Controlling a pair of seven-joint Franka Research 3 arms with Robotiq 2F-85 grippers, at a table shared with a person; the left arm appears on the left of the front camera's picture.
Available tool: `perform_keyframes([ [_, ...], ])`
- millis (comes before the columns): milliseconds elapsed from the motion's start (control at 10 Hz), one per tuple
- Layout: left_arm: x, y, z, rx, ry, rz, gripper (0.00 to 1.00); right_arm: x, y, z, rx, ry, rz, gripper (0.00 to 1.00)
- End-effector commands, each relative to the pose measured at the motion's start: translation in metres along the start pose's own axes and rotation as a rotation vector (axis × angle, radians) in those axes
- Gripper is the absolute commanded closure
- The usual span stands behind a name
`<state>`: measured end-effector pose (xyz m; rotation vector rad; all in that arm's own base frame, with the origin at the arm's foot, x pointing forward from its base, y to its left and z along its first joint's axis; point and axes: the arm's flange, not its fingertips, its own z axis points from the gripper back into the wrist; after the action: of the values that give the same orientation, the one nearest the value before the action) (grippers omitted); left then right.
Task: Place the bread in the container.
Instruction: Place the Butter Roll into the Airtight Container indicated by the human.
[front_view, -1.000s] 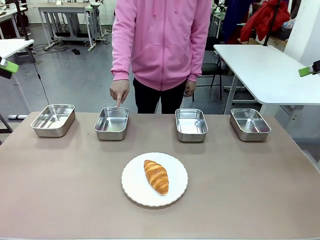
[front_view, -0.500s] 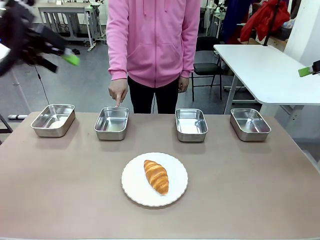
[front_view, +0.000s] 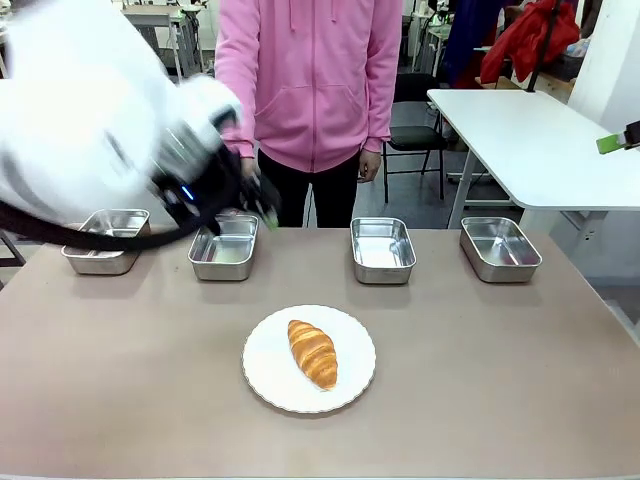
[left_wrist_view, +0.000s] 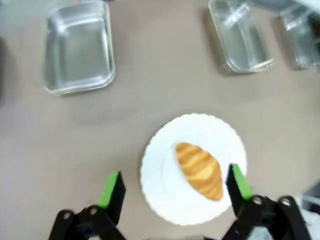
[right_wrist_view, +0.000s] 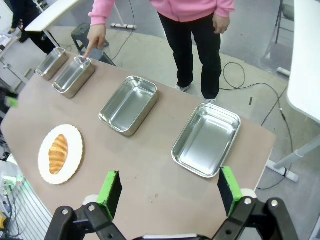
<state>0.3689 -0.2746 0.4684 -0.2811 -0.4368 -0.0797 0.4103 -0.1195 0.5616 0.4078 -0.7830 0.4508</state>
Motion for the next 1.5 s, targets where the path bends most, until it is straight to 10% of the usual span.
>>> perform_keyframes([
  [0, 0.009, -0.013, -0.042, 0.057, 0.11, 0.062, 0.0, 0.0, 0.0, 0.0, 0.013, -0.021, -0.001, 0.0],
  [400, 0.0, 0.0, 0.0, 0.0, 0.0, 0.0, 0.0, 0.0, 0.0, 0.0, 0.013, -0.021, -0.001, 0.0],
  [1000, -0.047, -0.093, -0.057, 0.23, 0.161, 0.248, 0.0, 0.0, 0.0, 0.0, 0.013, -0.021, -0.001, 0.0],
  [1400, -0.064, -0.109, -0.093, 0.169, 0.21, 0.414, 0.0, 0.0, 0.0, 0.0, 0.013, -0.021, -0.001, 0.0],
])
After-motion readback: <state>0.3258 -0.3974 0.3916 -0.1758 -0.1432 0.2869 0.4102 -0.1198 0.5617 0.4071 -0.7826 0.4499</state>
